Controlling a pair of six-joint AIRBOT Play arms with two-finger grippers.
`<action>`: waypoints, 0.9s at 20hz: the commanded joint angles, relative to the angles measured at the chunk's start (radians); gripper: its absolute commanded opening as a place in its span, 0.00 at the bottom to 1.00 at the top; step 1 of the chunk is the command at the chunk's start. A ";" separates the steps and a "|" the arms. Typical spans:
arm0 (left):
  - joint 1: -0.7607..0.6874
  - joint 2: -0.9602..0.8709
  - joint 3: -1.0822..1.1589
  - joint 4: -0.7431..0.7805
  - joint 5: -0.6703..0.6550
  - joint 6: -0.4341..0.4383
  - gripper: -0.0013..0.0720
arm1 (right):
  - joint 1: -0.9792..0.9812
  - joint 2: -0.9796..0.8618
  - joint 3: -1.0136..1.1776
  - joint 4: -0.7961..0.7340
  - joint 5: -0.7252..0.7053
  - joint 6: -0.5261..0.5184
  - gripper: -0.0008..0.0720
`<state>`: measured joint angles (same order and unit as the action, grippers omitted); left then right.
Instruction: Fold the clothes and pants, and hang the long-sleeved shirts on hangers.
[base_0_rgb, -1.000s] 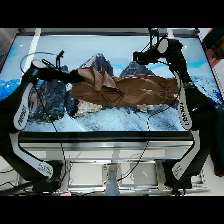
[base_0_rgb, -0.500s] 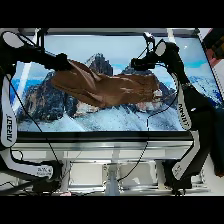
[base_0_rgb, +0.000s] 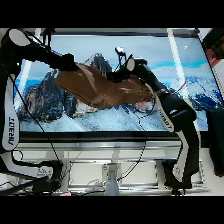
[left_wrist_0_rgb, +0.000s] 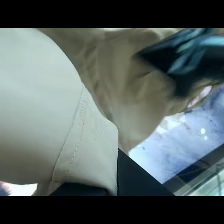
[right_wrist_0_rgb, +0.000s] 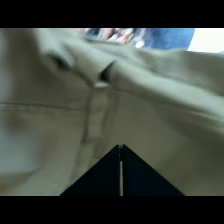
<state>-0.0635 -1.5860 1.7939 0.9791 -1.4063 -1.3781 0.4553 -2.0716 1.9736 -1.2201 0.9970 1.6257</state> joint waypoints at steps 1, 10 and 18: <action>-0.022 0.001 0.001 -0.075 0.014 0.002 0.03 | 0.085 -0.085 0.000 0.066 -0.071 0.023 0.05; -0.050 0.000 0.002 -0.186 0.143 0.025 0.03 | 0.193 -0.128 0.010 0.065 -0.225 0.045 0.05; -0.149 -0.092 0.002 -0.179 0.166 0.048 0.03 | -0.067 -0.011 0.010 -0.109 0.104 0.006 0.05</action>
<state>-0.1745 -1.6367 1.7954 0.7959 -1.2606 -1.3354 0.4782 -2.1334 1.9827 -1.2854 1.0008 1.6623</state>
